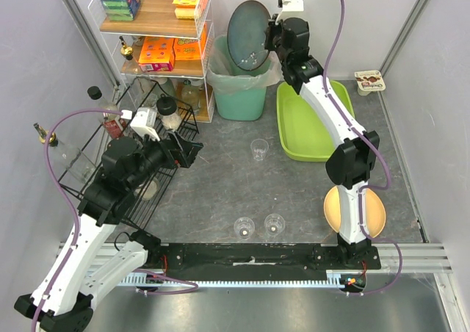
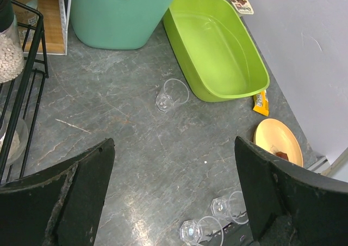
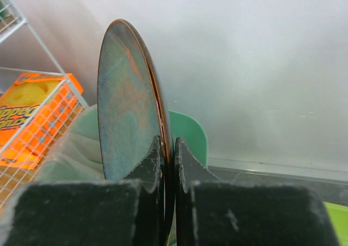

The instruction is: Clear the kitchen counter

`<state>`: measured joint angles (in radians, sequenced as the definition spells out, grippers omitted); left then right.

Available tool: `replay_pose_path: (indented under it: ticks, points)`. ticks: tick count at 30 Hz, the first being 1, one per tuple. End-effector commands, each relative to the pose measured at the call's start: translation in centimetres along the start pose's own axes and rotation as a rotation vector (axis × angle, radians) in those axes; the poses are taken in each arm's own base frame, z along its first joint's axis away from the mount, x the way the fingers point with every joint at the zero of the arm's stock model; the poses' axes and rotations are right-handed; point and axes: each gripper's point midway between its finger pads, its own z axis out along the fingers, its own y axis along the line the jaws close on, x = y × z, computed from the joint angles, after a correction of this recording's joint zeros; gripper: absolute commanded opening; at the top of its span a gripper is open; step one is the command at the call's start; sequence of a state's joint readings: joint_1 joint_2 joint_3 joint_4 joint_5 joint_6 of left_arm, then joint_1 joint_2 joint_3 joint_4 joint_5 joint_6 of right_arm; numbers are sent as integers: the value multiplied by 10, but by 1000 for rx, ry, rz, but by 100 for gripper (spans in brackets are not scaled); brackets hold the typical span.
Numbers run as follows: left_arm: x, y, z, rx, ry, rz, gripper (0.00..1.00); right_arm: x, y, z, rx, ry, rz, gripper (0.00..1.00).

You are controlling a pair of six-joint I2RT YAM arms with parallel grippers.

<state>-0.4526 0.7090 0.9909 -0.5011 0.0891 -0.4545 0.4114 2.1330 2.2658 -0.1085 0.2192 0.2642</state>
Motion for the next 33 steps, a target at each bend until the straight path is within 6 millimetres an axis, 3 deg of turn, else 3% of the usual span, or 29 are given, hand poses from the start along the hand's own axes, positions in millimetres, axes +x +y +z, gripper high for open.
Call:
replay_pose_path:
  ticks: [1,3,8,11,12,14,17,20,26,33]
  points:
    - [-9,-7,-4,31,-21,41,96,-189,-8,-63,36,-452,88,0]
    - [-11,-8,-6,37,-28,42,97,-204,-14,-76,52,-463,80,0]
    - [-16,-12,-7,53,-36,55,99,-234,-53,-118,154,-483,122,0]
    - [-15,-16,-4,71,-11,63,99,-229,-88,-149,252,-406,152,0]
    - [-15,-19,-4,83,-6,65,99,-209,-99,-151,283,-352,157,0]
    - [-15,-23,-1,104,7,66,99,-190,-124,-173,347,-288,187,0]
    - [-16,-32,1,148,26,77,98,-143,-153,-198,411,-167,245,0]
    - [-14,-34,6,164,46,102,97,-96,-168,-220,436,-61,307,0]
    - [-3,-20,14,140,27,139,96,-13,-175,-230,393,107,507,0]
    - [24,-11,25,169,36,147,95,53,-165,-215,306,125,791,0]
